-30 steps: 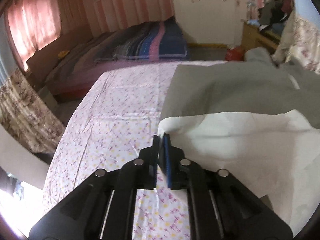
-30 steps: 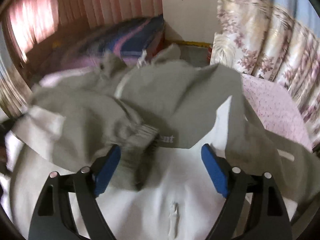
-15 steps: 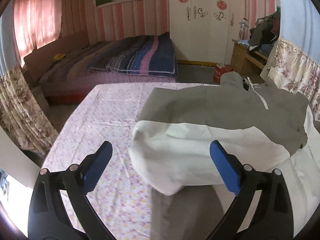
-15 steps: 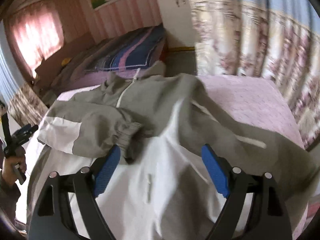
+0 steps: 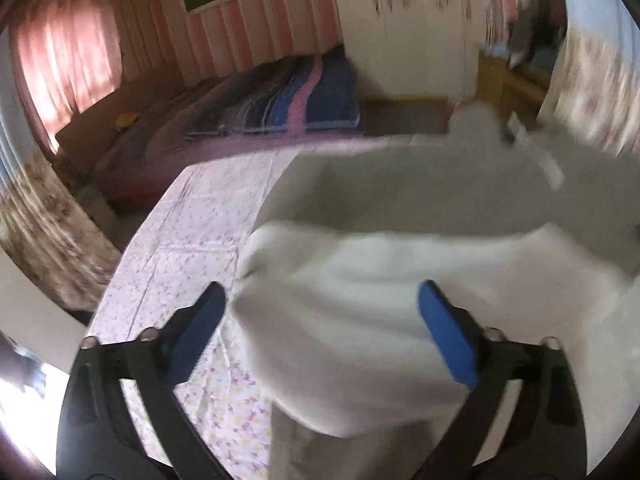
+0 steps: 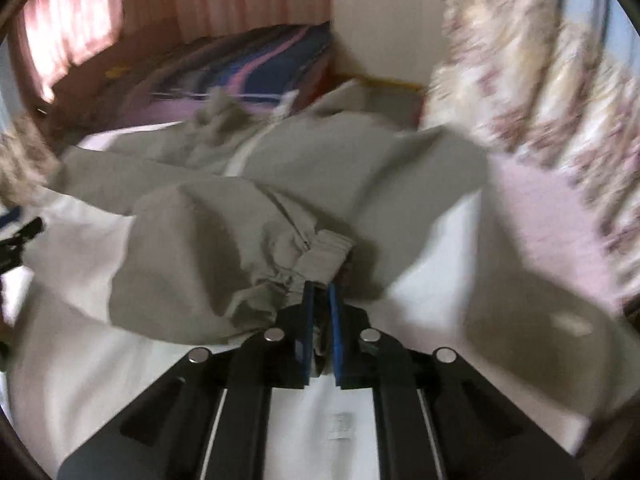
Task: Fold large clothes
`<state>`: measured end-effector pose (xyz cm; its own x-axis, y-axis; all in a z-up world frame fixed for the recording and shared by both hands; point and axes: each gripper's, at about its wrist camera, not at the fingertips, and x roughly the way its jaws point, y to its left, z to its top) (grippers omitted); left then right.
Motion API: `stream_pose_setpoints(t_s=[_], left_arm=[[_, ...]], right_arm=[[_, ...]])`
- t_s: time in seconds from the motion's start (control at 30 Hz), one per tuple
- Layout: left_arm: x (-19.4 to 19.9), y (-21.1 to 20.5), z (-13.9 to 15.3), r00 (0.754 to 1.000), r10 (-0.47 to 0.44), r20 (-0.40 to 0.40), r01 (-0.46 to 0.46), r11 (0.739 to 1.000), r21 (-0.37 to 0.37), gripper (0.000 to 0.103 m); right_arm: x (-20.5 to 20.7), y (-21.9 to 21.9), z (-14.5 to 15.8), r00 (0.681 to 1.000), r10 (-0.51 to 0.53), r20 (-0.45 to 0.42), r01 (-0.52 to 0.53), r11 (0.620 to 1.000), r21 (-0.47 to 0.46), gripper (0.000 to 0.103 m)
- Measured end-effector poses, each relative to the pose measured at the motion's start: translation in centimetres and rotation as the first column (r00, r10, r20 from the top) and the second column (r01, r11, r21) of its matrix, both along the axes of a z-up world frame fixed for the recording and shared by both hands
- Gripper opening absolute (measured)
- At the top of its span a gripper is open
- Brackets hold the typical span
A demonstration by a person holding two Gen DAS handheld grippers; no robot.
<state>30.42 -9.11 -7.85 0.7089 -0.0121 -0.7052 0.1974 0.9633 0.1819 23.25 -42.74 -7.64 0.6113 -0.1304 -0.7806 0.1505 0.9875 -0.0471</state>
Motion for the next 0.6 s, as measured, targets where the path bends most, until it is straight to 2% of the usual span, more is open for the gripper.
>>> stream_pose_setpoints(t_s=[0.03, 0.1, 0.2, 0.27, 0.37, 0.4, 0.43, 0.5, 0.6], left_arm=[[0.2, 0.1, -0.3, 1.0, 0.003, -0.015, -0.003, 1.0, -0.01, 0.09], [0.5, 0.3, -0.9, 0.999, 0.015, -0.029, -0.016, 0.998, -0.055, 0.09], [1.6, 0.0, -2.9, 0.996, 0.023, -0.091, -0.026, 0.999, -0.03, 0.092], [1.8, 0.4, -3.2, 0.994, 0.036, -0.103, -0.041, 0.998, -0.048, 0.096], [1.2, 0.8, -2.4, 0.996, 0.038, -0.075, -0.042, 0.998, -0.057, 0.094], [0.7, 0.9, -2.0, 0.997, 0.025, -0.067, -0.029, 0.998, -0.061, 0.094], [-0.1, 1.1, -1.4, 0.998, 0.006, -0.055, -0.01, 0.997, -0.071, 0.094], [-1.7, 1.3, 0.2, 1.0, -0.017, -0.015, 0.016, 0.996, -0.089, 0.095], [-4.6, 1.6, 2.3, 0.998, -0.051, 0.029, 0.055, 0.989, -0.139, 0.099]], right_arm=[[-0.2, -0.6, 0.1, 1.0, -0.026, 0.011, 0.026, 0.999, -0.039, 0.006], [-0.3, -1.3, 0.1, 0.999, -0.037, 0.014, 0.038, 0.999, -0.037, 0.006], [-0.2, -1.5, -0.9, 1.0, -0.03, -0.009, 0.029, 0.998, -0.058, 0.007], [-0.4, -1.4, -1.3, 1.0, -0.028, -0.012, 0.027, 0.997, -0.069, 0.012], [-1.7, -2.0, -0.2, 1.0, -0.019, 0.009, 0.019, 1.0, -0.001, 0.027], [-2.4, -2.3, 0.4, 1.0, -0.013, 0.02, 0.012, 1.0, 0.021, 0.043], [-3.8, -2.8, 1.4, 0.999, 0.007, 0.042, -0.009, 0.998, 0.062, 0.055], [-6.4, -3.7, 3.1, 0.996, 0.019, 0.083, -0.028, 0.994, 0.106, 0.072], [-11.4, -5.7, 5.6, 0.989, 0.005, 0.148, -0.028, 0.988, 0.154, 0.074]])
